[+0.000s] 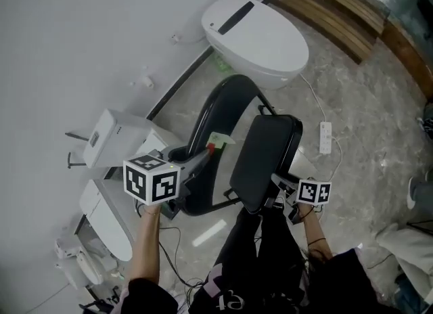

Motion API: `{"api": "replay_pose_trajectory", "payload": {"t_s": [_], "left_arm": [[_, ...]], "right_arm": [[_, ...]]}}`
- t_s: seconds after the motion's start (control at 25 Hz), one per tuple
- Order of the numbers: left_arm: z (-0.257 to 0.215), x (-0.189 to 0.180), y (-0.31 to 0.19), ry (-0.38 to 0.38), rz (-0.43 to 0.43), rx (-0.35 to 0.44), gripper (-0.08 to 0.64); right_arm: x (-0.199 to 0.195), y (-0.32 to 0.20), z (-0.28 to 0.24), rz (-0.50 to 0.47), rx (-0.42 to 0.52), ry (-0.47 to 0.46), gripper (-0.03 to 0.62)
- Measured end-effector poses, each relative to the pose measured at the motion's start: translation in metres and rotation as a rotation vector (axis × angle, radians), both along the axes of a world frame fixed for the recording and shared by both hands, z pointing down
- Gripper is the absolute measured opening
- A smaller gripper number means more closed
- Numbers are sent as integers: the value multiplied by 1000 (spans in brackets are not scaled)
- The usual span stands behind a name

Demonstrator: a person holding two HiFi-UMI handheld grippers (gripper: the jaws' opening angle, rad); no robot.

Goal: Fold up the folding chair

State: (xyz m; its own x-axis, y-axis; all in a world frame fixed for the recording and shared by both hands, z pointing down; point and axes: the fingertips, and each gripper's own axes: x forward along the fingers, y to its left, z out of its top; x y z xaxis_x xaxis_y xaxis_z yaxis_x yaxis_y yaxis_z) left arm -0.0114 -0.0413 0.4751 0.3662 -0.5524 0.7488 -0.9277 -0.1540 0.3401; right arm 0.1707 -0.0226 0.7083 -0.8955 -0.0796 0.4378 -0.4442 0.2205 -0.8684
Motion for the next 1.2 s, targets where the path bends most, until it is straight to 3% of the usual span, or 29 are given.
{"api": "replay_pose_trajectory", "payload": {"t_s": [0.2,0.36,0.64,0.92,1.04,1.2], "left_arm": [[-19,13,1,27,-7,11,86],[-25,10,6,-14,-10,5,86],[-30,-28,4,-18,-4,-3,86],[-35,-65,-1,-13,9,-4,86],[-35,-77,0,16,11,-1,86],[-37,-82,1,56,11,0,86]], "right_arm": [[-34,-4,-26,22,-13,-39,212],[-74,1,-39,-42,13,-31,212],[-148,1,-50,-127,49,10,193],[-222,-8,-54,-56,17,16,142],[-236,-9,-51,-9,-23,4,115],[-243,-11,-51,-50,11,1,110]]}}
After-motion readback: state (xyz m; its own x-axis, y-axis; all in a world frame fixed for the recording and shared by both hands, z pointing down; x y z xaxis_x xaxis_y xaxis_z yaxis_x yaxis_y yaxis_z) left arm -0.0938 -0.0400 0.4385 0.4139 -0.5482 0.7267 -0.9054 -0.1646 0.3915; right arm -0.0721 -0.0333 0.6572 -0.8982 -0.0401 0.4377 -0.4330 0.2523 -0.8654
